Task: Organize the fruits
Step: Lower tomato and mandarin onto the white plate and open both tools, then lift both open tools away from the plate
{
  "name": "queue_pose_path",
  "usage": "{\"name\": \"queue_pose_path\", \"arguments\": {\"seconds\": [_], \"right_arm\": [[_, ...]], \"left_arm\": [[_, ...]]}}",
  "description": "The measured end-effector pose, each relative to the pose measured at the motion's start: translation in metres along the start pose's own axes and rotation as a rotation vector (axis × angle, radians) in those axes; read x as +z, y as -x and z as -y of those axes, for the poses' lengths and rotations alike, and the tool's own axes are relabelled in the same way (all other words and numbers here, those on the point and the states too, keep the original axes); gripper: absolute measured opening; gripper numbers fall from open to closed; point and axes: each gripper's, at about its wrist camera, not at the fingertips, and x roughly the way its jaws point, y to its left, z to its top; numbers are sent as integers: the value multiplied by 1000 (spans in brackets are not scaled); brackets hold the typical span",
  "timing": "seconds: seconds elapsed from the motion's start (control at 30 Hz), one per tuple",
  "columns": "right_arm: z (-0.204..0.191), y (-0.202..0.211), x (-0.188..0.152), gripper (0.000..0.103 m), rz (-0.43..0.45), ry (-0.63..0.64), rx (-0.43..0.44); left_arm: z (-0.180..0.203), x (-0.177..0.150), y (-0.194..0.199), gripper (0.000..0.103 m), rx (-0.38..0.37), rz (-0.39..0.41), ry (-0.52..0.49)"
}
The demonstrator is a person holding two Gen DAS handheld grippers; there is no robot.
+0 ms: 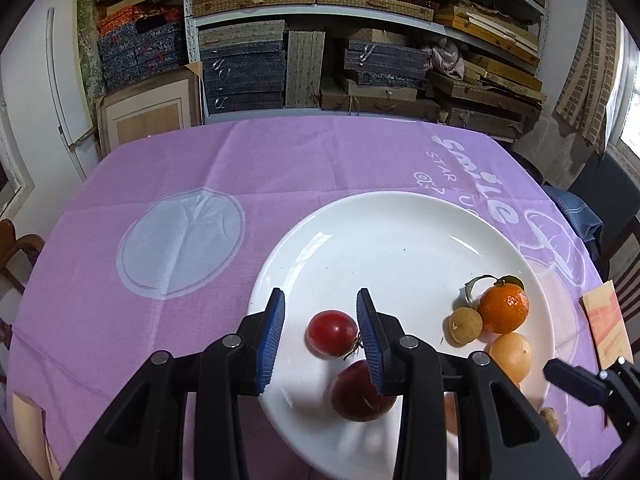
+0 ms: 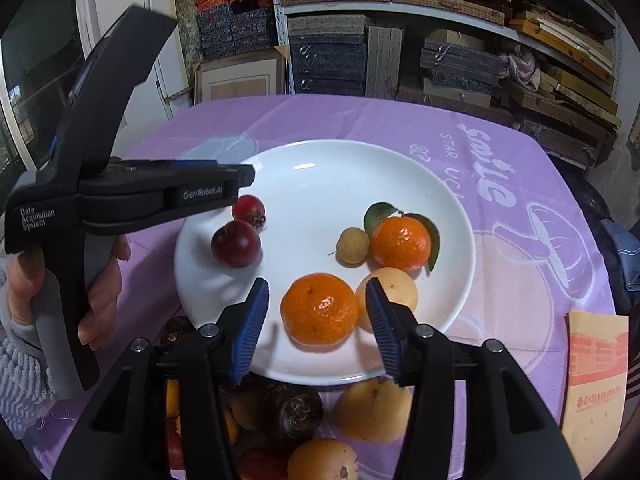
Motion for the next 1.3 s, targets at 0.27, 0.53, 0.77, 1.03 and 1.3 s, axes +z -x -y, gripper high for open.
{"name": "queue_pose_path", "arguments": {"seconds": [0.27,0.53,0.77,1.03,1.3], "right_arm": [[27,89,-33,76,194,-81,-56],[50,105,-93,96,233,-217,-78],[65,97,-114,98,205,-295,-63],[67,87,-115,99,166,-311,-51],[65,83,-115,99,150,-309,-47]], "left_arm": [[-14,-37,67,52,14,66,11],[-5,-119,106,75,58,82,7],[0,-157,95,78,69,41,33],[2,-159,96,78,40,63,29],[12,-159,92,78,-11,40,8]]}}
